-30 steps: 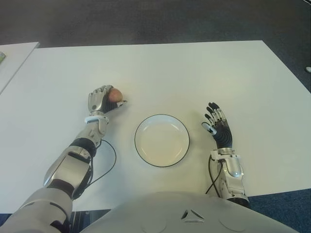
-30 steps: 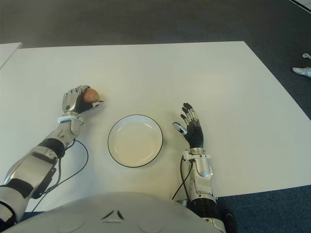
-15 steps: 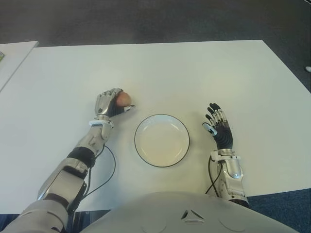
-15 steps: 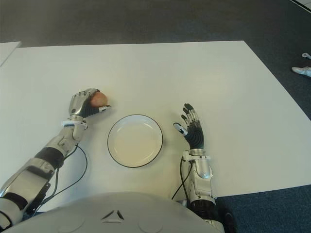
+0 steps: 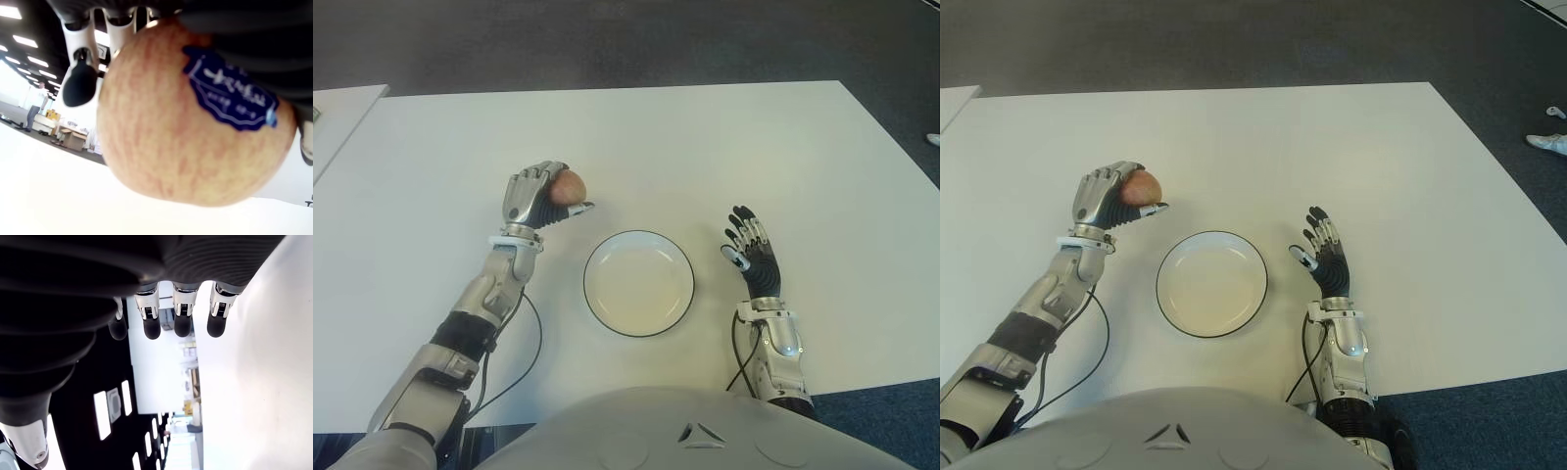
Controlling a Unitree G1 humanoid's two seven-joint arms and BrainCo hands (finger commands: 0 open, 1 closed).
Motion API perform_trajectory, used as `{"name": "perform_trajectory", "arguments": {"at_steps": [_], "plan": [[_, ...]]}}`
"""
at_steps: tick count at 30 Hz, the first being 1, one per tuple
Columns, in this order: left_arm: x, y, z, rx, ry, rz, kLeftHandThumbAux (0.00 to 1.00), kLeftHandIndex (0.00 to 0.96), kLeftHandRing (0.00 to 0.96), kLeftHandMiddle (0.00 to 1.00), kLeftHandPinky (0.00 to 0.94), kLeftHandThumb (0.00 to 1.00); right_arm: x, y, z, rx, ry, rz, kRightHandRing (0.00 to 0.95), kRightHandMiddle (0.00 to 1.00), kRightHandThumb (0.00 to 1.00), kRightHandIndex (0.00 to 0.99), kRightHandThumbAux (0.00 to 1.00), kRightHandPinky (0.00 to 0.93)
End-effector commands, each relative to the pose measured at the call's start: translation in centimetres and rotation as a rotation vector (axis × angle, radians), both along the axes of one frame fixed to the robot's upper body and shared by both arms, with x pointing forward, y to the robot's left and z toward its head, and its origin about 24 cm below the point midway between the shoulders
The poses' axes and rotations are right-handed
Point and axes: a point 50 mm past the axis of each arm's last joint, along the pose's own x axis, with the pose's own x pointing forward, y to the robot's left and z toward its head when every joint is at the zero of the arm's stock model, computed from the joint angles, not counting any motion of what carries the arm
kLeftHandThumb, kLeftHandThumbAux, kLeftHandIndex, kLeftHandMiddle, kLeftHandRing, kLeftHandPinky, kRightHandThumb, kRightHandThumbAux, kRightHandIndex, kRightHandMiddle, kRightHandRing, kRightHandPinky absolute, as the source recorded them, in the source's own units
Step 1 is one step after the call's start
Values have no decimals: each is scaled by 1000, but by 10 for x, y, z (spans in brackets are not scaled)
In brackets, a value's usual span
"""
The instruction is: Put the apples into the plate.
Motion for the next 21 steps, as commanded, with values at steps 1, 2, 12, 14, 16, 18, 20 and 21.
{"name": "perform_trajectory", "arguments": {"at_steps": [1, 2, 12, 14, 16, 18, 20, 21], "plan": [[-5, 0, 2, 44, -10, -6, 667, 401, 833, 534, 763, 855, -12, -1, -21, 23, 114, -11, 0, 0, 118, 34, 630, 0], [-6, -1, 3, 53, -19, -13, 667, 401, 836, 535, 773, 855, -12, -1, -22, 25, 116, -11, 0, 0, 115, 33, 630, 0], [-19, -15, 11, 73, -42, -89, 666, 401, 835, 535, 760, 855, -11, -1, -25, 19, 128, -14, 0, 0, 100, 27, 619, 0], [-25, -26, 15, 70, -50, -124, 666, 400, 830, 535, 758, 855, -11, -1, -25, 16, 130, -16, 0, 0, 98, 25, 620, 4], [-29, -32, 18, 73, -54, -148, 666, 400, 827, 535, 762, 855, -11, 0, -26, 15, 132, -17, 0, 0, 97, 23, 621, 6], [-31, -35, 20, 78, -59, -163, 666, 400, 826, 535, 766, 855, -11, 1, -26, 16, 132, -17, 0, 0, 97, 22, 622, 7], [-34, -40, 22, 86, -77, -190, 666, 400, 826, 535, 775, 855, -11, 1, -26, 15, 132, -16, 0, 0, 97, 20, 623, 5], [-35, -41, 23, 91, -88, -203, 666, 401, 827, 535, 779, 855, -11, 1, -26, 15, 132, -16, 0, 0, 97, 19, 623, 4]]}}
